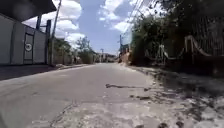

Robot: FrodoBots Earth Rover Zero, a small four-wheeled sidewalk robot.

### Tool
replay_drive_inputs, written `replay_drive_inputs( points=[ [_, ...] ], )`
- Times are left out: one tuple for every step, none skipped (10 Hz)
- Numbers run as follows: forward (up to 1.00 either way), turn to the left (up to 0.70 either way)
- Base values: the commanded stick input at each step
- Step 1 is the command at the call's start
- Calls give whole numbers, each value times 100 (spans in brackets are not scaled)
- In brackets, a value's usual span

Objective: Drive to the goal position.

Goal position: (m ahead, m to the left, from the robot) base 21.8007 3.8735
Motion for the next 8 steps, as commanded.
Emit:
replay_drive_inputs(
  points=[
    [100, 0],
    [100, 0],
    [100, 0],
    [100, 0],
    [100, 0],
    [100, 0],
    [100, 0],
    [100, 0]
  ],
)
